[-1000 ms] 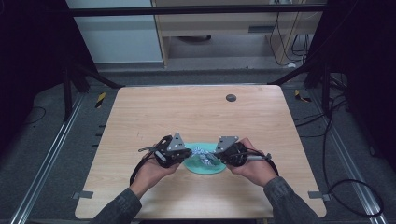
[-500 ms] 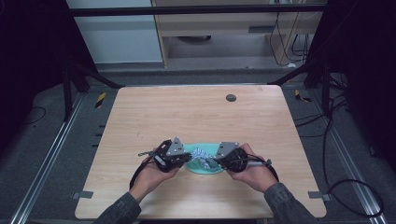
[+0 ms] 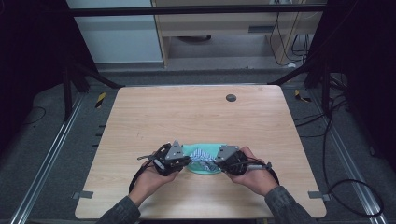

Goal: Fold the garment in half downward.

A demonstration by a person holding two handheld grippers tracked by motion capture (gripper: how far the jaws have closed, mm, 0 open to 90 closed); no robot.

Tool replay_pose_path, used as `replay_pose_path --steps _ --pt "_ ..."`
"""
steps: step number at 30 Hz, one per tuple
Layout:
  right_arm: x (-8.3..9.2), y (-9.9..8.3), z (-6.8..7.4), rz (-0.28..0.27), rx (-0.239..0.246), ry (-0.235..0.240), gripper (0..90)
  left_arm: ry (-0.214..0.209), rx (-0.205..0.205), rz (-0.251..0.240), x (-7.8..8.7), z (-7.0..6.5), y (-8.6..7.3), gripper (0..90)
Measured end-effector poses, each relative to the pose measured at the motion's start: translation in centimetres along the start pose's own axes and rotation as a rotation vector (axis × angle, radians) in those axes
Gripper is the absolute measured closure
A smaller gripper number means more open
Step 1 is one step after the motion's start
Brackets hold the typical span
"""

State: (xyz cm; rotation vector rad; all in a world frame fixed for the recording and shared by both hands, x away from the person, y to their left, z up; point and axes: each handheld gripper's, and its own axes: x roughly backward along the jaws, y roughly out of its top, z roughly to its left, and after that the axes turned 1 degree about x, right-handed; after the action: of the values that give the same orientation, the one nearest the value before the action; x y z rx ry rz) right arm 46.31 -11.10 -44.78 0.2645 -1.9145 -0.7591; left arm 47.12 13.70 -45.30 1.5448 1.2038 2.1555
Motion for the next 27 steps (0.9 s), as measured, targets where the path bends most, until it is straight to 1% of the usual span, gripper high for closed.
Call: replay_pose_path --steps 7,9,12,14,15,16,17,18,19,21,22,23,24,27 --pt "0.0 -0.1 0.2 0.0 0.001 0.006 82.2 -0.005 0.001 0.001 0.0 -0.2 -0.4 84.6" --pt "0.1 -0.2 0.3 0.001 0.002 0.007 82.1 -0.006 0.013 -0.006 0.0 -0.4 -0.7 84.7" --pt "0.1 -0.2 0.5 -0.001 0.001 0.01 82.1 -0.008 0.009 -0.002 0.0 -0.5 -0.9 84.8" --pt "0.1 -0.3 0.6 0.0 0.003 0.013 82.1 -0.011 0.009 -0.004 0.0 -0.6 -1.0 83.6" --pt "0.1 -0.3 0.6 0.001 0.01 0.014 82.2 -0.01 0.004 -0.005 0.0 -0.6 -1.0 81.3" --pt "0.1 -0.3 0.6 0.001 0.01 0.014 82.2 -0.004 0.006 -0.009 0.0 -0.6 -1.0 81.3" --pt "0.2 -0.3 0.6 -0.002 0.009 0.016 82.3 0.021 0.013 -0.03 0.2 -0.7 -1.1 76.2" --pt "0.2 -0.3 0.6 -0.002 0.009 0.016 82.3 0.021 0.013 -0.03 0.2 -0.7 -1.1 66.8" --pt "0.2 -0.2 0.7 0.0 0.011 0.019 82.2 0.03 0.018 -0.035 0.2 -0.6 -1.1 66.8" --pt "0.3 -0.2 0.7 0.002 0.013 0.018 82.3 0.045 0.023 -0.039 0.2 -0.5 -1.1 59.0" --pt "0.3 -0.2 0.7 0.003 0.016 0.021 82.3 0.05 0.033 -0.044 0.1 -0.5 -1.2 55.2" --pt "0.3 -0.2 0.7 0.004 0.019 0.023 82.3 0.046 0.038 -0.045 0.0 -0.5 -1.2 50.9" --pt "0.3 -0.2 0.7 0.002 0.02 0.025 82.3 0.034 0.034 -0.041 -0.1 -0.5 -1.2 47.8" --pt "0.3 -0.2 0.8 0.003 0.018 0.027 82.2 0.014 0.024 -0.021 -0.5 -0.7 -1.4 47.0"
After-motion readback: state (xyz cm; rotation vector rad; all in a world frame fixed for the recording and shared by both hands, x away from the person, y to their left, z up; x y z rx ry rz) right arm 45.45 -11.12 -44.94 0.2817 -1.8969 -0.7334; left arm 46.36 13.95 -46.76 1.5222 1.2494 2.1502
